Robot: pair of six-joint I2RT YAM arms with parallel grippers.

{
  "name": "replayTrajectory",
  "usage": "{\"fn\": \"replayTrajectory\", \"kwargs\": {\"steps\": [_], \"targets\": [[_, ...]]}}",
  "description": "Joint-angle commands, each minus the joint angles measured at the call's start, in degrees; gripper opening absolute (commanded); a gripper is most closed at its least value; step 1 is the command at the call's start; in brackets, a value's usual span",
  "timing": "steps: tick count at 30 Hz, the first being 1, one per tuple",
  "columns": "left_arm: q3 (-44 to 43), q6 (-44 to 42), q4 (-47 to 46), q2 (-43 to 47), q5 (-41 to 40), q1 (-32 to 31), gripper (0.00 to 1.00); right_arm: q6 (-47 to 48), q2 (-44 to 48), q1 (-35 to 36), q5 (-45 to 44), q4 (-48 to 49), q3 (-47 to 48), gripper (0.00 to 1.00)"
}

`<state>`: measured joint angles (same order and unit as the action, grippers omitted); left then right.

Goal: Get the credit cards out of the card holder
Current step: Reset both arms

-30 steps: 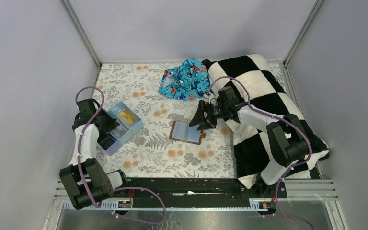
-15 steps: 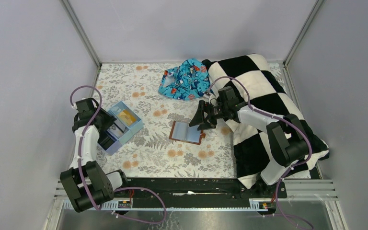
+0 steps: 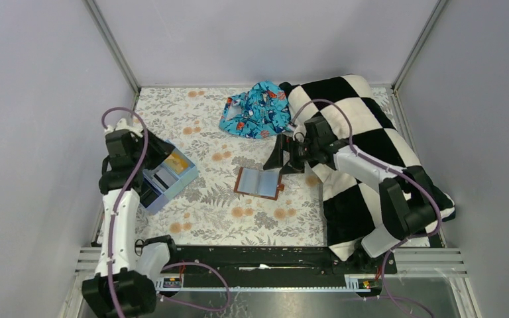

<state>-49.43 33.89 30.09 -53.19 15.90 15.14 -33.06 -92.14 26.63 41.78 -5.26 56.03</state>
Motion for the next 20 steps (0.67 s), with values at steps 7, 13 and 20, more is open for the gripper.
{"fn": "replayTrajectory", "kwargs": {"steps": [7, 13, 20], "targets": [[-6.61, -1.88, -7.21, 3.84, -2.58, -20.59, 0.56, 12.16, 14.07, 1.89, -41.84, -18.36, 18.23, 1.0], [-9.6, -6.25, -6.35, 3.76, -2.58, -21.11, 0.64, 14.19, 19.77, 1.84, -62.3, -17.35, 19.21, 1.0], [-9.81, -8.94, -5.37, 5.15, -5.44, -21.06, 0.74, 17.78, 22.93, 1.85, -67.06, -12.86, 16.2, 1.0]]}}
